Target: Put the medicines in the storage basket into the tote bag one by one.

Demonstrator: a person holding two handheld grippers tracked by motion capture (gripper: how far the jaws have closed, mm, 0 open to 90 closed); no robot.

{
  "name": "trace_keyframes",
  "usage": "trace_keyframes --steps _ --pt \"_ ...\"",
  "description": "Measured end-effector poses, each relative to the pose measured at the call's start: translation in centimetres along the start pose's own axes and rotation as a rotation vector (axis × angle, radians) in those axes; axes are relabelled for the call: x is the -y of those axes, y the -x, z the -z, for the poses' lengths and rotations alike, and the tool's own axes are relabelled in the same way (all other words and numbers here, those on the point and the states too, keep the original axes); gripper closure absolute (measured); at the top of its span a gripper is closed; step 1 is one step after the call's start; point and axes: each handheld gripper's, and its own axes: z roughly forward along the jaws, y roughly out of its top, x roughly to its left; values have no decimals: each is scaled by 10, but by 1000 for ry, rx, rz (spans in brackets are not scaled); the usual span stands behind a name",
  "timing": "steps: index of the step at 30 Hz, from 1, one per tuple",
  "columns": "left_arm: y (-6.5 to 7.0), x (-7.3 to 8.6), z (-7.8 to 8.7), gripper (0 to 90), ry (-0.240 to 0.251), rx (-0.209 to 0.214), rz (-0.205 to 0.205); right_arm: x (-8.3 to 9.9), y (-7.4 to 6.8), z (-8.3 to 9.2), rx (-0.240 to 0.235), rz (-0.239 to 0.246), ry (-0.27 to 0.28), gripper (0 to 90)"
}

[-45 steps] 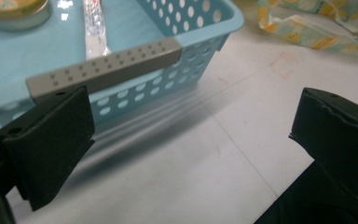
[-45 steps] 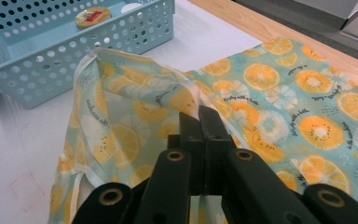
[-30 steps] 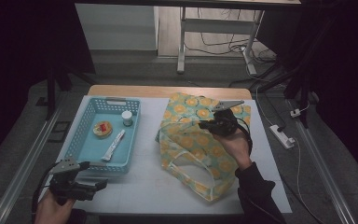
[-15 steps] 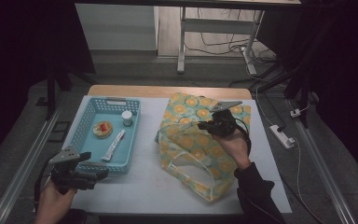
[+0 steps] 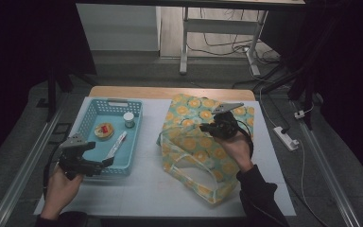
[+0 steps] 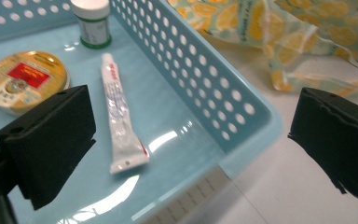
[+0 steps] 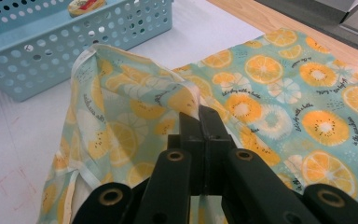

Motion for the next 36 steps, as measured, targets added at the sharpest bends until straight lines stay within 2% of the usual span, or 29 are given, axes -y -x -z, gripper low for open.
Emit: trace_keyframes --steps 10,16,19,23,25,28,31,36 --pt "-16 -13 -17 1 -14 -13 21 0 1 0 2 -2 6 900" --pt "-31 -21 -25 3 -53 -49 51 -1 0 0 -4 -4 6 900" --pt "-38 -24 -28 2 -73 -72 50 -1 0 1 -4 -3 5 900" --pt "-50 -26 -33 0 -88 -60 75 -1 0 1 -5 -4 5 900" --pt "-54 -28 -33 0 -77 -63 81 -1 0 0 -6 -4 3 900" --pt "-55 -32 -34 0 -102 -70 81 0 1 0 -7 -7 3 900" --pt "-58 -36 -33 0 -67 -72 88 -1 1 0 -6 -3 4 900" --pt "-67 -42 -40 0 -60 -59 126 -2 0 2 -5 -2 3 900"
